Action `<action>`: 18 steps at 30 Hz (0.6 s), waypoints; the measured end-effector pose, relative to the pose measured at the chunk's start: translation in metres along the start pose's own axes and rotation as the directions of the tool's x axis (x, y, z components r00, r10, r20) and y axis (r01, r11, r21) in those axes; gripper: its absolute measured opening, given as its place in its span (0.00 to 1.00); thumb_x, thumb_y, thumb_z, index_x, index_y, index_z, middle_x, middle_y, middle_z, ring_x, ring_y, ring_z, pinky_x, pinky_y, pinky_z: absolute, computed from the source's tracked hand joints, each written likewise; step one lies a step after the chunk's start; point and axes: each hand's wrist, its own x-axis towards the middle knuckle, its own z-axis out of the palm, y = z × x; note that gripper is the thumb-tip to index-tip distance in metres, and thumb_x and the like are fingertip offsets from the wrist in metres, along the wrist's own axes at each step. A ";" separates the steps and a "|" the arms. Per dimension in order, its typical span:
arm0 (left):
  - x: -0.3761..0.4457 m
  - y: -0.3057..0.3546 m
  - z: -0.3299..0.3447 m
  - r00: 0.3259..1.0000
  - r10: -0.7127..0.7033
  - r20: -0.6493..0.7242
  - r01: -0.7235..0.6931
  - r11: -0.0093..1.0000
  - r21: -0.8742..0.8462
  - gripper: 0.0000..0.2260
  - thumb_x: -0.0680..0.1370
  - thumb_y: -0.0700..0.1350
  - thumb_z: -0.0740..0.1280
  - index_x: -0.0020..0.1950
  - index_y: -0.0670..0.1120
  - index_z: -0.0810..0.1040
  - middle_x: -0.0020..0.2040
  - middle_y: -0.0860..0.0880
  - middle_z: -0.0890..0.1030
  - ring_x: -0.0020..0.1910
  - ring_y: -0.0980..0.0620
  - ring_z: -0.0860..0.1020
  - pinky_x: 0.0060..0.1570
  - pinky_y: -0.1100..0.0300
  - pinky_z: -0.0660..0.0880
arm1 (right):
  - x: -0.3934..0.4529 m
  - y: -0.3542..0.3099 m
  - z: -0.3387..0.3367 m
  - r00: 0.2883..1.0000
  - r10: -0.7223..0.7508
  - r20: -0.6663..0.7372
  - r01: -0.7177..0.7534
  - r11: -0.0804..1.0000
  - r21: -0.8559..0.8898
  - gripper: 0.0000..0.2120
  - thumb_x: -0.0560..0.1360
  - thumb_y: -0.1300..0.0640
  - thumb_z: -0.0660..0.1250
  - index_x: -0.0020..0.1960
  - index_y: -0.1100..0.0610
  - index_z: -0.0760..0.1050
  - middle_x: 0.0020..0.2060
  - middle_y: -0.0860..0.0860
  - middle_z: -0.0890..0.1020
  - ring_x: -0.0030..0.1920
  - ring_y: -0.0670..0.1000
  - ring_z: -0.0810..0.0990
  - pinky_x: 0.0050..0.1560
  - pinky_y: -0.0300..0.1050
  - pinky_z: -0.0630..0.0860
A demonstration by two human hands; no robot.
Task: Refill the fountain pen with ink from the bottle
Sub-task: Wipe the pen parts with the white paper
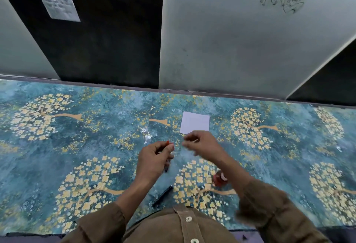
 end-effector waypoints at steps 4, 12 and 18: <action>0.009 0.009 -0.004 1.000 0.023 -0.002 -0.023 0.999 0.022 0.06 0.77 0.45 0.72 0.52 0.45 0.85 0.44 0.48 0.88 0.41 0.50 0.86 0.41 0.51 0.84 | 0.082 0.038 -0.049 0.968 0.102 -0.231 -0.167 0.945 -0.283 0.20 0.74 0.54 0.73 0.62 0.61 0.77 0.57 0.59 0.82 0.51 0.56 0.81 0.49 0.46 0.77; 0.002 0.011 -0.013 1.000 0.007 -0.008 -0.006 0.999 0.044 0.03 0.77 0.42 0.72 0.49 0.48 0.86 0.43 0.51 0.87 0.40 0.50 0.86 0.39 0.53 0.84 | 0.155 0.086 -0.068 0.939 0.281 -0.198 -0.344 0.771 -0.536 0.54 0.66 0.35 0.76 0.77 0.64 0.56 0.74 0.66 0.64 0.73 0.65 0.65 0.68 0.56 0.68; -0.004 0.000 -0.028 0.998 -0.044 -0.043 0.046 0.997 0.057 0.04 0.77 0.43 0.73 0.49 0.50 0.85 0.43 0.51 0.87 0.41 0.52 0.86 0.37 0.58 0.82 | 0.165 0.086 -0.050 0.948 0.275 -0.159 -0.317 0.823 -0.471 0.31 0.67 0.43 0.78 0.57 0.64 0.74 0.55 0.63 0.78 0.57 0.64 0.79 0.41 0.48 0.70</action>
